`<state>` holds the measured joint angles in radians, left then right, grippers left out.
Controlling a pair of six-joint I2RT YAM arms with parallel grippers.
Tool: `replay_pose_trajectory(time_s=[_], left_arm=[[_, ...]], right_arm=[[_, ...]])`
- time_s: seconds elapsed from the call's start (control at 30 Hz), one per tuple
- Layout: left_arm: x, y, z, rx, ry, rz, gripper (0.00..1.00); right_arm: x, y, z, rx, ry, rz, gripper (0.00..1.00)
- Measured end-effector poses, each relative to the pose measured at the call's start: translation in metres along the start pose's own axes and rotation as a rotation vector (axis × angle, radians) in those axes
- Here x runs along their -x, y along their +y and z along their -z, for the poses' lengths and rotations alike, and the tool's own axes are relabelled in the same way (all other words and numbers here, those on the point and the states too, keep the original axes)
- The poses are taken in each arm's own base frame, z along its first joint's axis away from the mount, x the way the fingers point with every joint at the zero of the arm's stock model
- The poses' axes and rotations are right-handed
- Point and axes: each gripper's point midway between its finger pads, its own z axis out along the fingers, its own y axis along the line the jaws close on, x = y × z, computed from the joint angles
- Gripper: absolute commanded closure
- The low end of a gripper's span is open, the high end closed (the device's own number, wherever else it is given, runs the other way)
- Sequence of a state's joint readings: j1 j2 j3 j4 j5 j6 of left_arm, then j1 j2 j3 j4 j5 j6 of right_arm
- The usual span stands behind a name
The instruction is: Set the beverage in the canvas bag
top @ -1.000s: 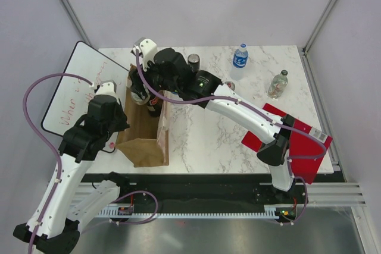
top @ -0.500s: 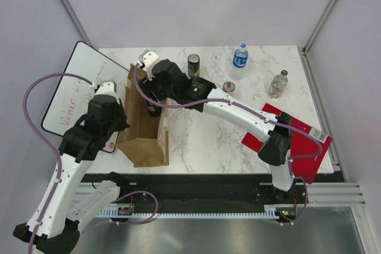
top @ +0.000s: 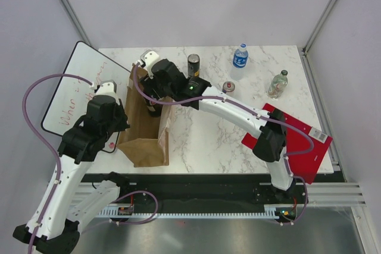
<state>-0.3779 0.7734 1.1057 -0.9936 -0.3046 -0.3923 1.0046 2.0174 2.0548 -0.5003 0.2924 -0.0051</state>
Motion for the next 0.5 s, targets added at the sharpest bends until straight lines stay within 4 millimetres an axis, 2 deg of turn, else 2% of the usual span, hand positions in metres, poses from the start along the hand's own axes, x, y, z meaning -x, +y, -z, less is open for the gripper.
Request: replay_pose_trajectory(time_s=[0.23,0.5], left_arm=[[-0.001,-0.001,0.0,-0.01,0.001,0.001,0.98],[-0.004,-0.001,-0.002,-0.012,-0.002,0.003,0.98]], right_arm=[[-0.021,-0.007,-0.024,-0.018,0.04,-0.015,1.0],[-0.022,-0.011,-0.031,-0.024,0.025,-0.054,1.0]])
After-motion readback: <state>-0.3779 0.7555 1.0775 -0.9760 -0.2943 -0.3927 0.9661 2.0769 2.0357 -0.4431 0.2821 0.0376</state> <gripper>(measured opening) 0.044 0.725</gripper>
